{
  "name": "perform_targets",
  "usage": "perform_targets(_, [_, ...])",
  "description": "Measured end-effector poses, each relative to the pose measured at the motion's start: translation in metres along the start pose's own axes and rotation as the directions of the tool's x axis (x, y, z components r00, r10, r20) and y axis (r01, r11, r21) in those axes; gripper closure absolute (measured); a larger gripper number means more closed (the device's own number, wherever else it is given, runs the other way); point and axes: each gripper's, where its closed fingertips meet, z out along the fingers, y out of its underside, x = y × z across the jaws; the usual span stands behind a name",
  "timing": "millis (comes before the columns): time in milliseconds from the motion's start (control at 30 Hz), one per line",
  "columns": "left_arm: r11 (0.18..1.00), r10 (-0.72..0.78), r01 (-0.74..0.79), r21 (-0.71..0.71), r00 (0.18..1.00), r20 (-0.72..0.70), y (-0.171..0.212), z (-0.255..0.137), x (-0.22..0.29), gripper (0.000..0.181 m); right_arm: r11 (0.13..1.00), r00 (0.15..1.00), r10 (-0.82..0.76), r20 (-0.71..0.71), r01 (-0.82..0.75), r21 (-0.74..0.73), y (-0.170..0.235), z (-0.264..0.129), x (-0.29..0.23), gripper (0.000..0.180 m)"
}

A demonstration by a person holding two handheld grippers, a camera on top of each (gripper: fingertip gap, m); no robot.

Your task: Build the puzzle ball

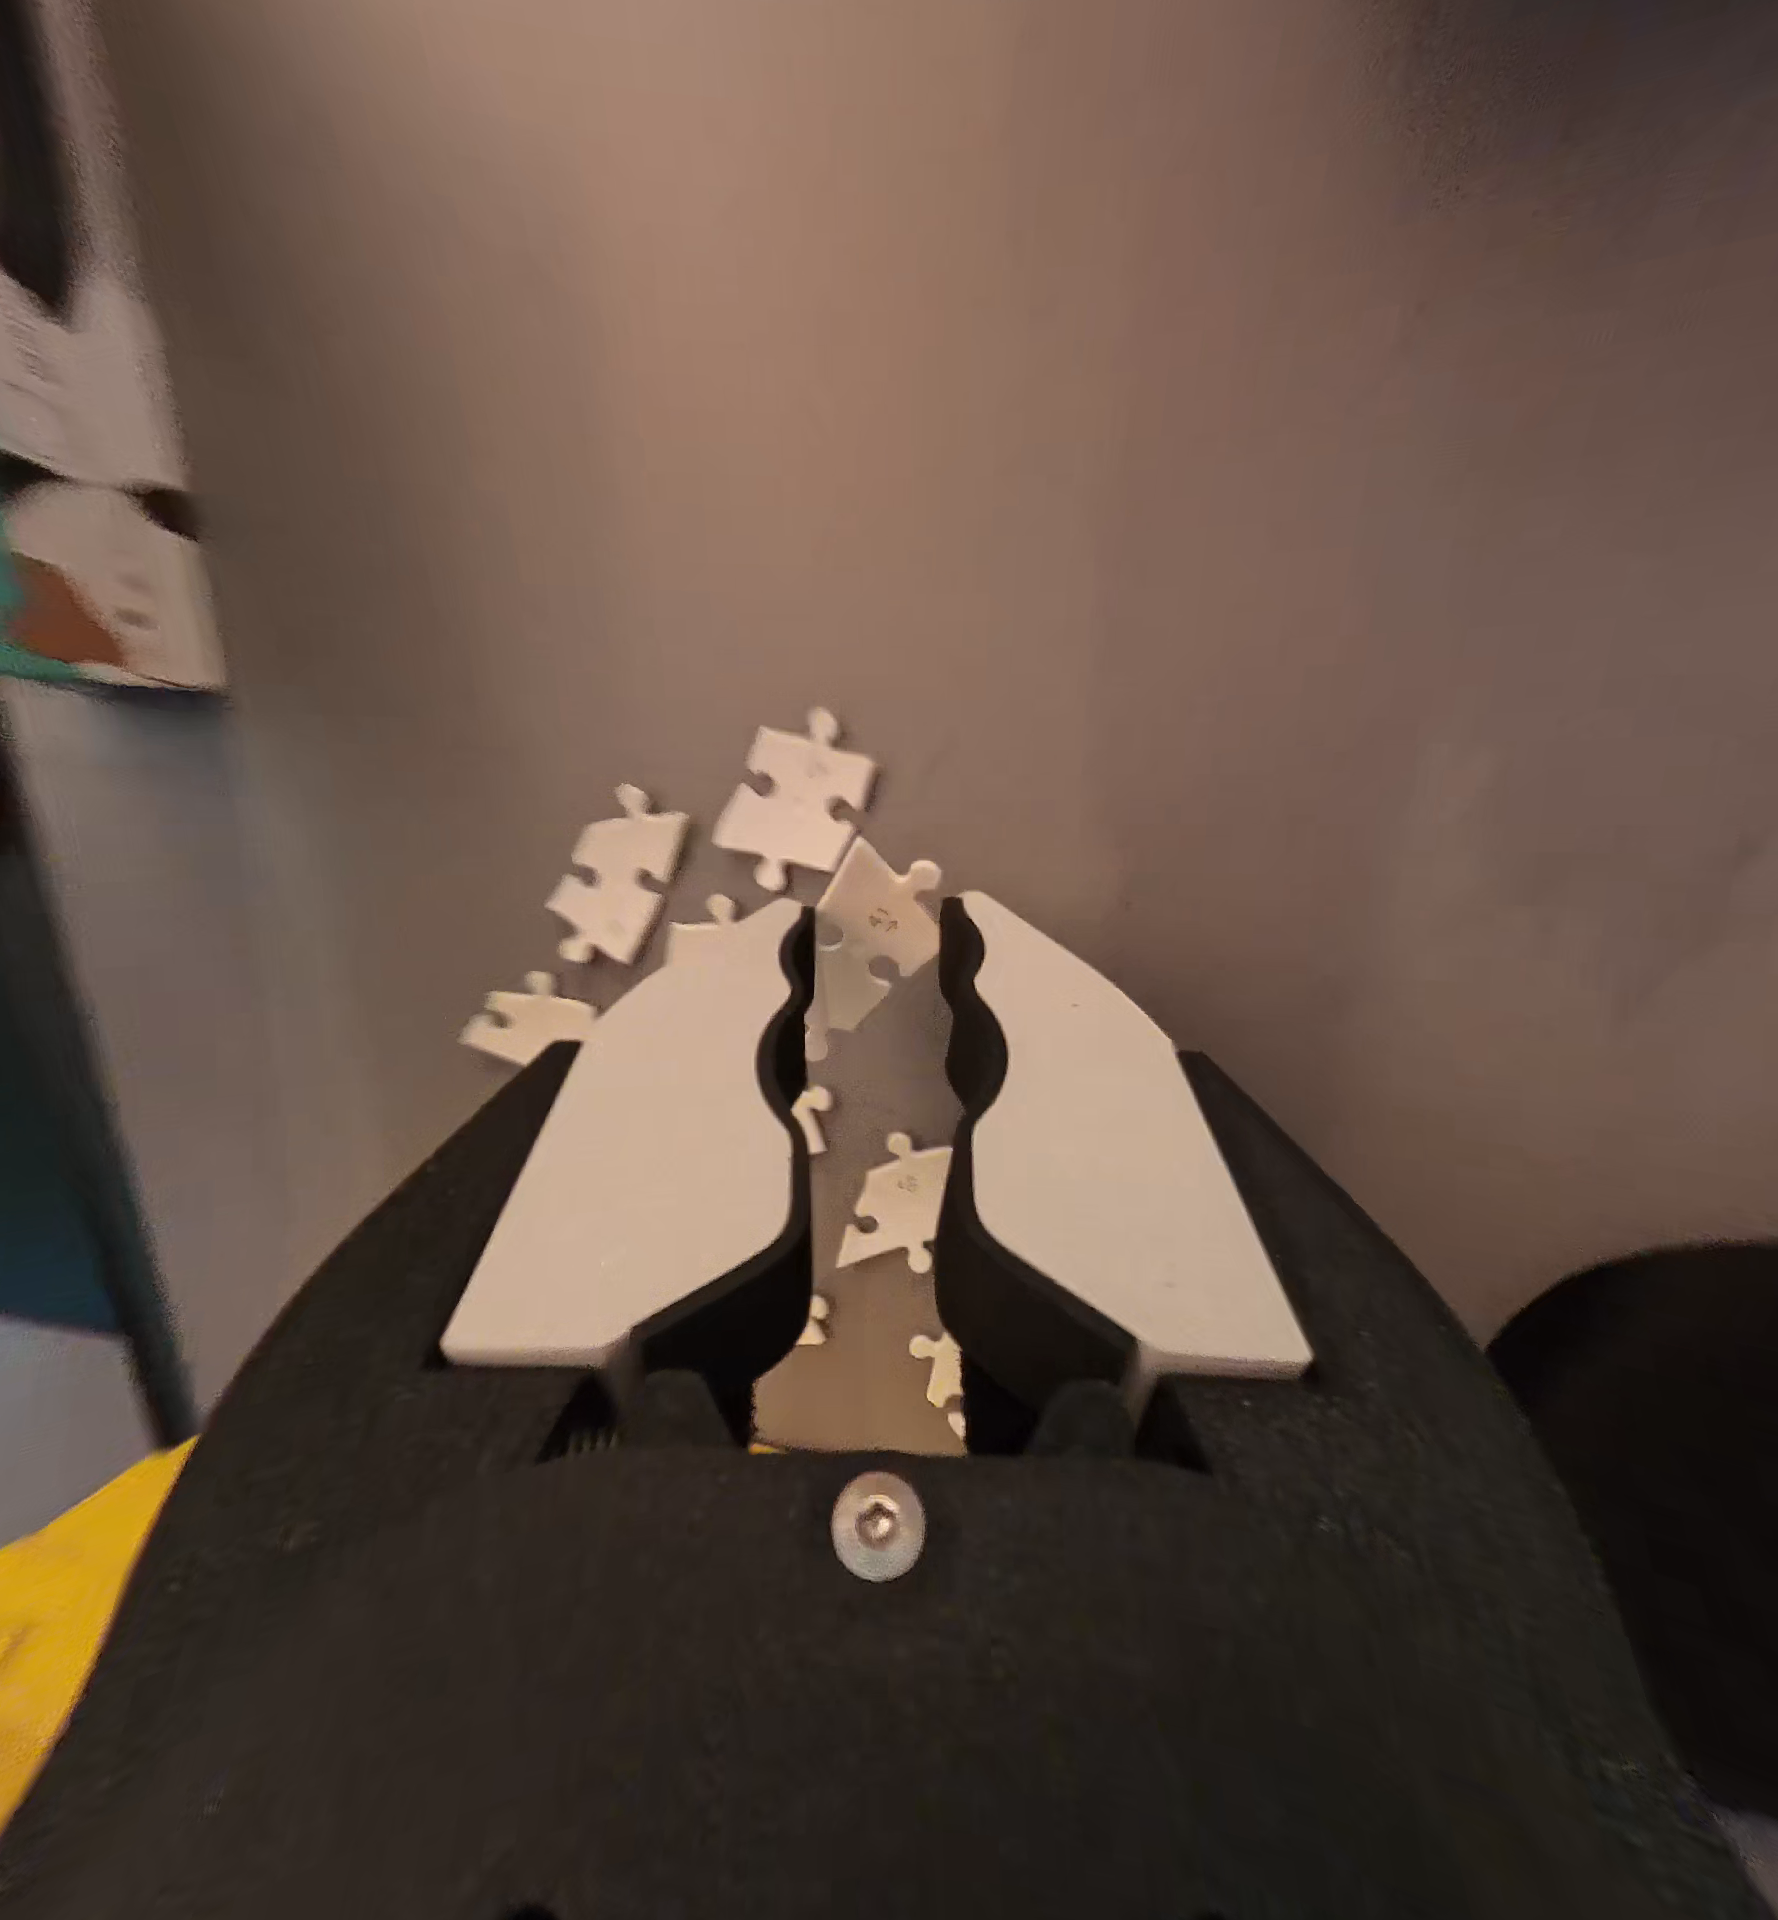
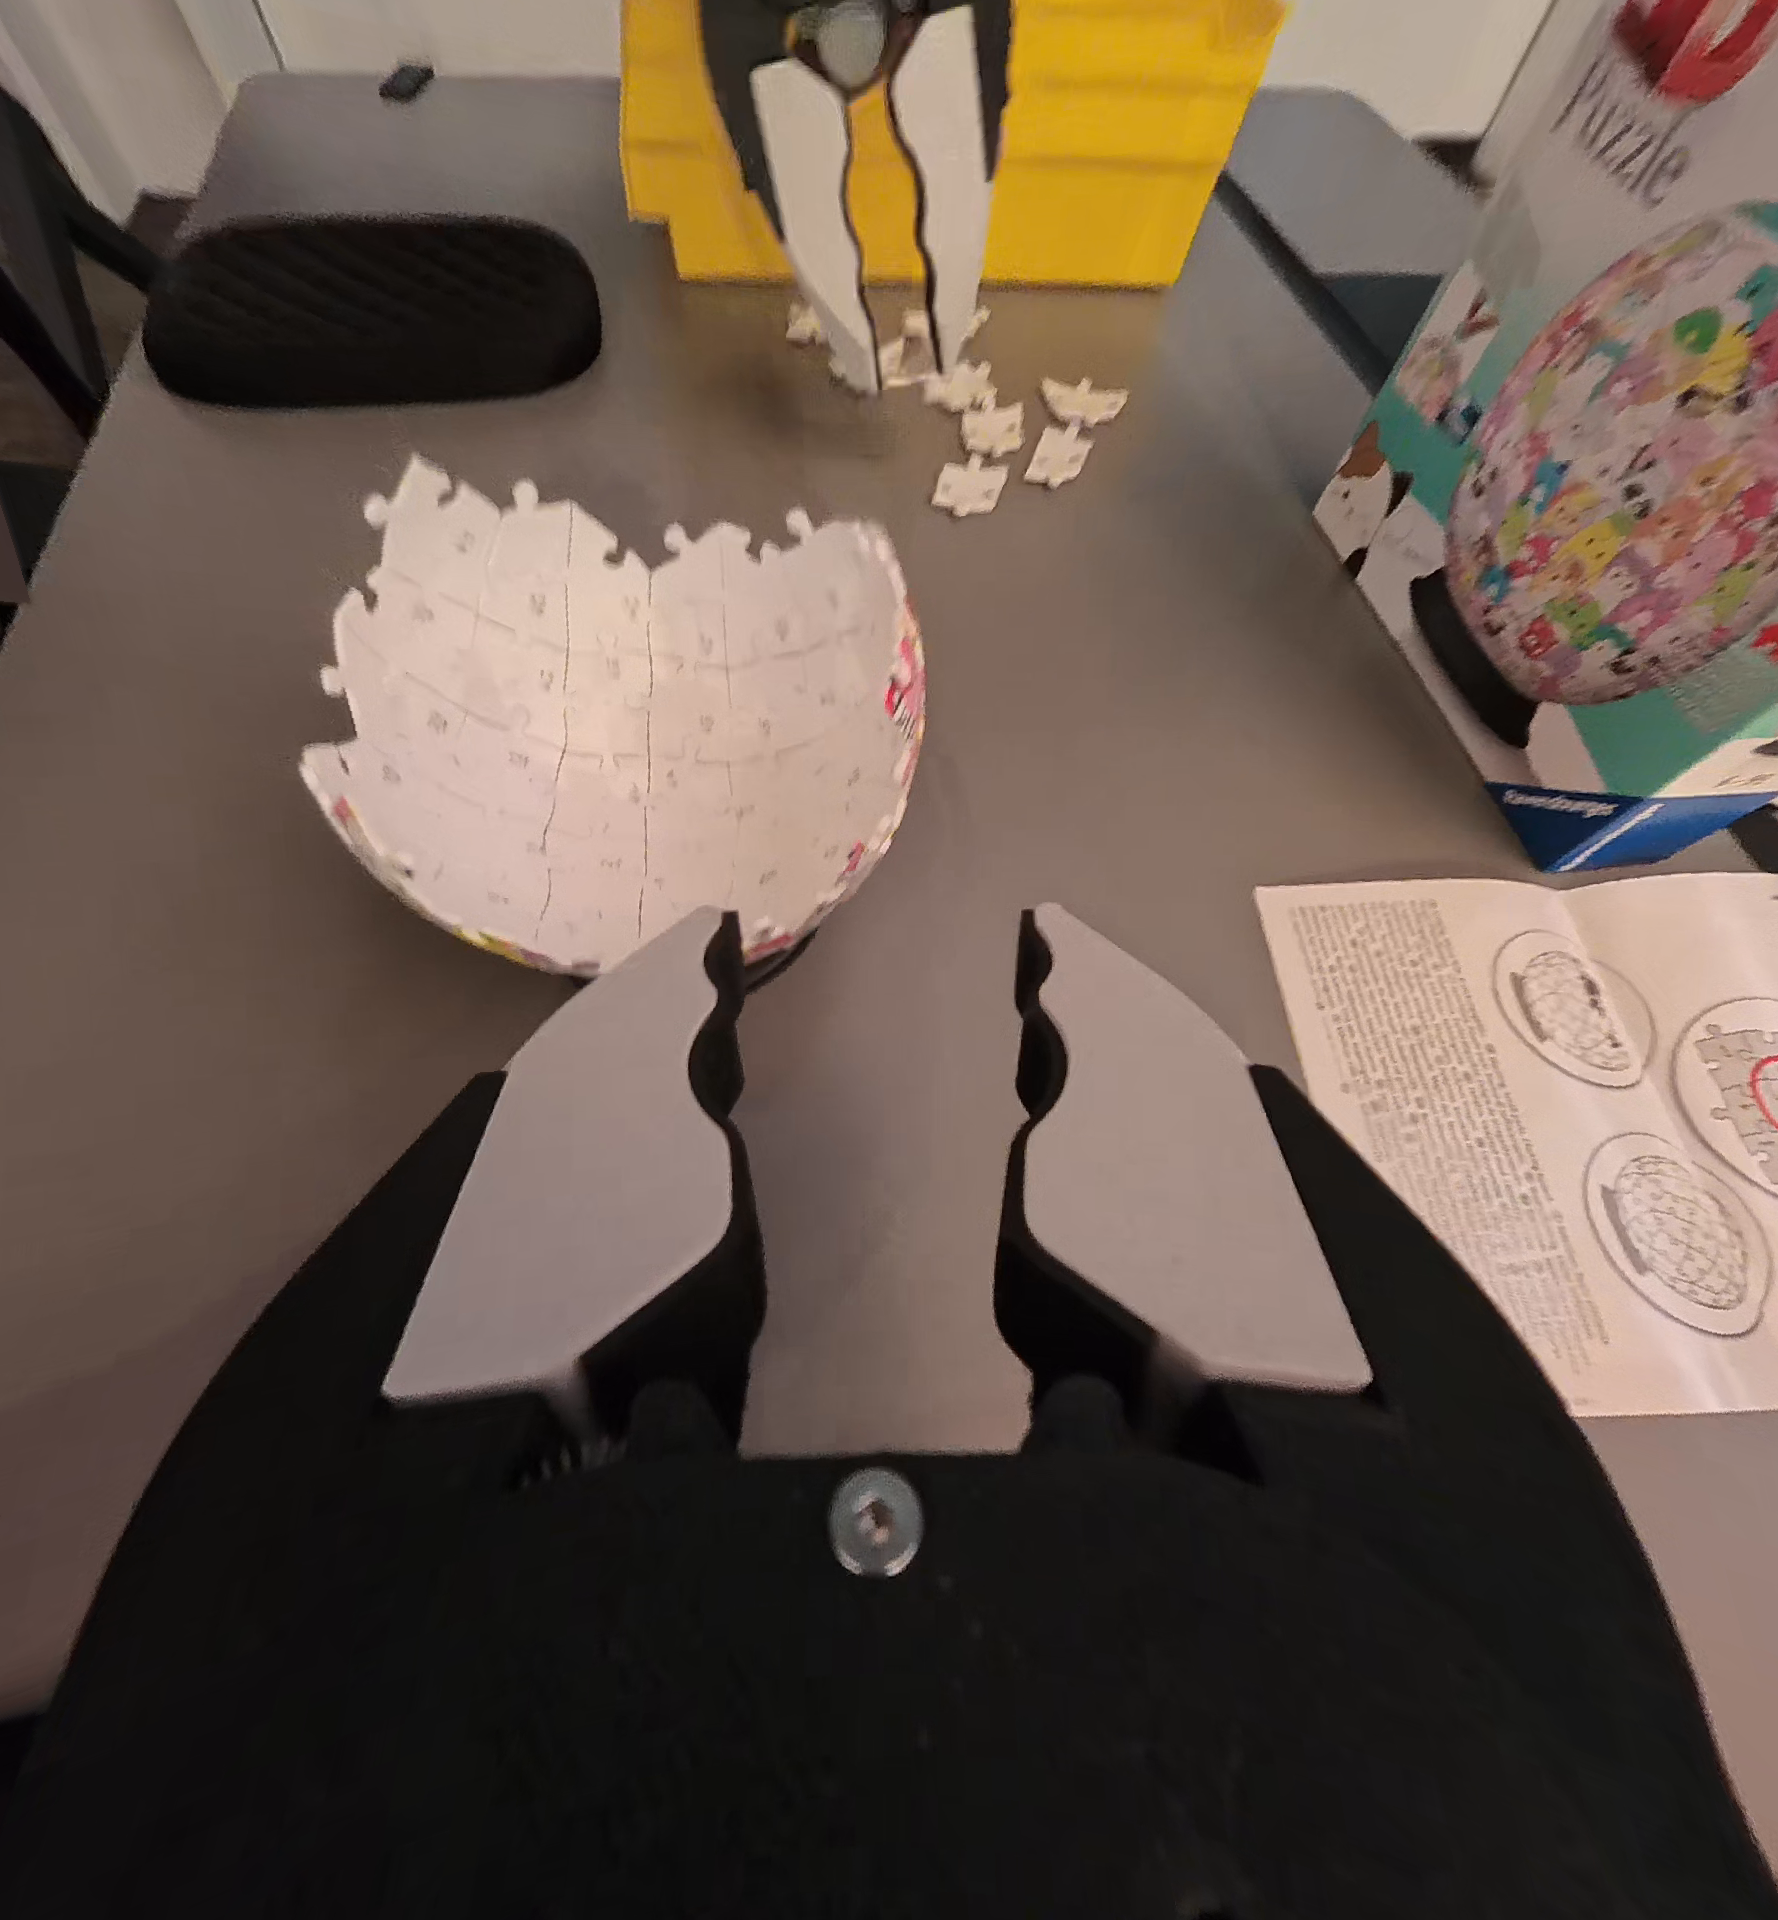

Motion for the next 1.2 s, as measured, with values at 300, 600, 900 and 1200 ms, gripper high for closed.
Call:
perform_targets(300, [0.995, -0.003, -0.054, 0.089, 0.843, 0.538, -0.107, -0.100, -0.009, 0.159, 0.885, 0.943, 0.333, 0.020, -0.319, 0.339, -0.137, -0.016, -0.011, 0.135])
perform_targets(600, [0.989, 0.039, -0.119, 0.091, 0.789, 0.614, -0.171, -0.126, 0.006, 0.159, 0.871, 0.896, 0.444, 0.016, -0.435, 0.227, -0.171, 0.042, -0.012, 0.143])
perform_targets(900, [0.983, 0.077, -0.159, 0.091, 0.810, 0.582, -0.190, -0.115, 0.022, 0.160, 0.859, 0.870, 0.492, 0.026, -0.490, 0.145, -0.153, 0.057, -0.012, 0.162])
perform_targets(1200, [0.902, -0.245, 0.034, 0.431, 0.862, 0.443, -0.196, -0.129, 0.028, 0.140, 0.885, 0.897, 0.440, 0.041, -0.441, 0.149, -0.131, 0.042, -0.004, 0.177])
